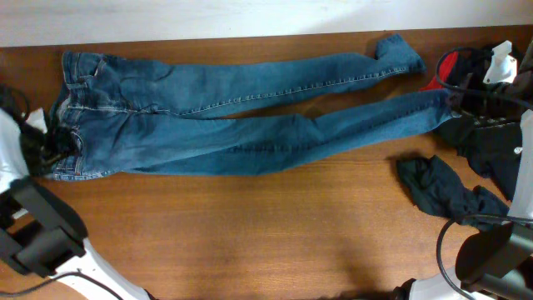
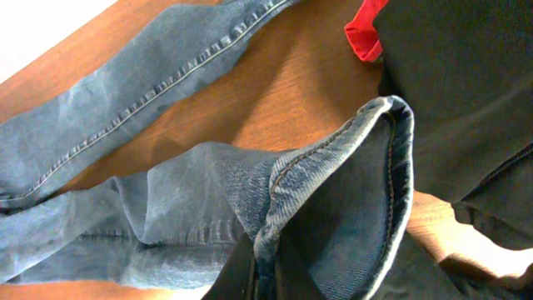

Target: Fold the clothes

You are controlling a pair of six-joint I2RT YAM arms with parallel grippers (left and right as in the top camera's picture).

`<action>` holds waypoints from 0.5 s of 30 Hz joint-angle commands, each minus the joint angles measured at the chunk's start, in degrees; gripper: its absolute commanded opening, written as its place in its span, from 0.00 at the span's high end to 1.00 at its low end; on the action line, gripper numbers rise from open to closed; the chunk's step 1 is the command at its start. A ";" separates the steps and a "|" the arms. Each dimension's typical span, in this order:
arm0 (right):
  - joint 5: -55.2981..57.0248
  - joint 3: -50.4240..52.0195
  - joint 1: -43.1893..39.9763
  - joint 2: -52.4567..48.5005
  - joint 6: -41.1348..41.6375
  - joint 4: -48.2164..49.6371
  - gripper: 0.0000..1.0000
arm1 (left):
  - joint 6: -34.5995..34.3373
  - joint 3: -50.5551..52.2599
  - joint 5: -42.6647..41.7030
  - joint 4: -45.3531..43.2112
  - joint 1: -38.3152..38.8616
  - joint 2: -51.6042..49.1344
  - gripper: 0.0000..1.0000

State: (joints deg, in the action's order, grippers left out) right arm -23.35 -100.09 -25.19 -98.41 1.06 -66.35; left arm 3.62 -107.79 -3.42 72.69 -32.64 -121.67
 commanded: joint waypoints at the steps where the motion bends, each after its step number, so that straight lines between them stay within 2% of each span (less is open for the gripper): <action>1: 1.09 -1.05 -0.28 0.98 -0.11 0.55 0.96 | 8.22 0.17 -11.39 -2.25 -3.10 -5.88 0.27; 3: 1.09 -1.05 -0.28 0.98 -0.11 0.55 0.96 | 10.99 0.17 -14.40 -3.61 -3.28 -8.50 0.27; 8: 1.09 -1.05 -0.28 0.98 0.02 0.55 0.96 | 17.03 0.17 -20.50 -4.98 -2.62 -13.68 0.43; 9: 1.11 -1.05 -0.28 0.98 0.96 0.57 0.96 | 18.08 0.17 -21.66 -5.18 -2.49 -14.27 0.49; 10: 1.11 -1.05 -0.28 0.98 1.38 0.66 0.96 | 18.38 0.17 -21.99 -5.11 -2.51 -14.40 0.63; 12: 1.09 -1.05 -0.28 0.98 1.38 0.83 0.96 | 18.38 0.15 -22.62 -4.81 -2.56 -14.38 0.83; 15: 1.11 -1.05 -0.28 0.98 1.36 0.81 0.96 | 18.36 0.15 -25.11 -4.74 -3.19 -14.34 0.97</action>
State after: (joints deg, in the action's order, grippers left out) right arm -23.16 -100.09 -25.19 -98.41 1.74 -65.91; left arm 20.18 -107.81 -22.98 67.92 -35.75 -134.72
